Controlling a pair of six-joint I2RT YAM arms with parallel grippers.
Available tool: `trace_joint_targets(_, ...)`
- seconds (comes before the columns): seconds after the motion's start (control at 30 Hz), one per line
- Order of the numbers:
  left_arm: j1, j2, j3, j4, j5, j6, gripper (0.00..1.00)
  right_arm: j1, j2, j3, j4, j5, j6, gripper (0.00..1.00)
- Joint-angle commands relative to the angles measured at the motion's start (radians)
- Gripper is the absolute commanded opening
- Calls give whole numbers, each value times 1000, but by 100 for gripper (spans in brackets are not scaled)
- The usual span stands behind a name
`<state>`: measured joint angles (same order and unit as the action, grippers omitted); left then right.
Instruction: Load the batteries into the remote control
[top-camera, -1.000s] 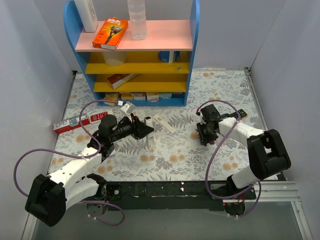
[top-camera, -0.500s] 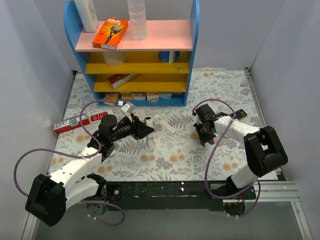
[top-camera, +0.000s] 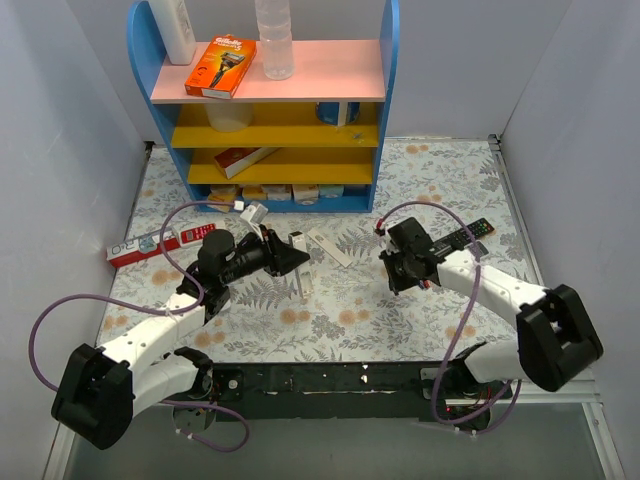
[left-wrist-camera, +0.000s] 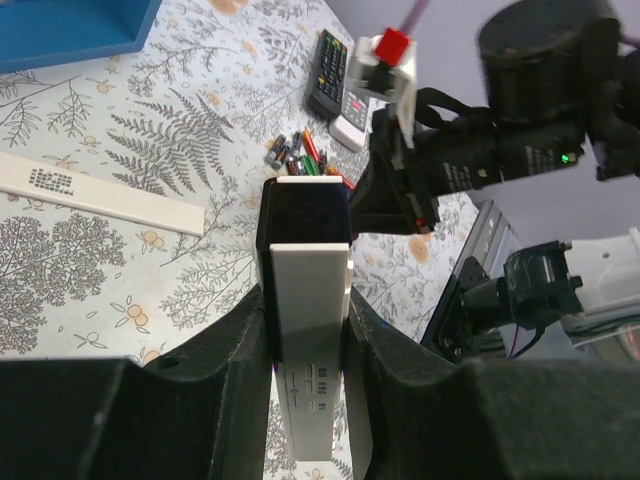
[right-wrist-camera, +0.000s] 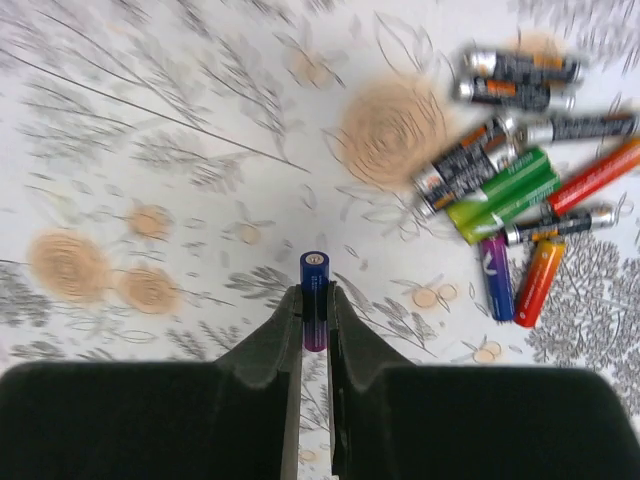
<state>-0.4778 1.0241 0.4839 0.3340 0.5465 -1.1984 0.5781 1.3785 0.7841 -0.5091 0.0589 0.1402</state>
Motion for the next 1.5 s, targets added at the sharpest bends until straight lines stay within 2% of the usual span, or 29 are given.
trace_joint_targets(0.0, 5, -29, -56, 147, -75, -134, 0, 78, -139, -3, 158, -50, 42, 3)
trace_joint_targets(0.27, 4, 4, -156, 407, -143, -251, 0, 282, -279, -35, 500, -77, 88, 3)
trace_joint_targets(0.33, 5, 14, -166, 465, -152, -276, 0, 316, -291, -49, 633, -64, 88, 3)
trace_joint_targets(0.53, 5, 25, -185, 520, -151, -299, 0, 443, -295, -59, 822, 7, 65, 3)
trace_joint_targets(0.77, 5, 16, -208, 559, -154, -319, 0, 514, -291, -72, 902, 42, 44, 3)
trace_joint_targets(1.47, 5, 27, -249, 720, -137, -449, 0, 537, -200, -80, 931, 64, 52, 3)
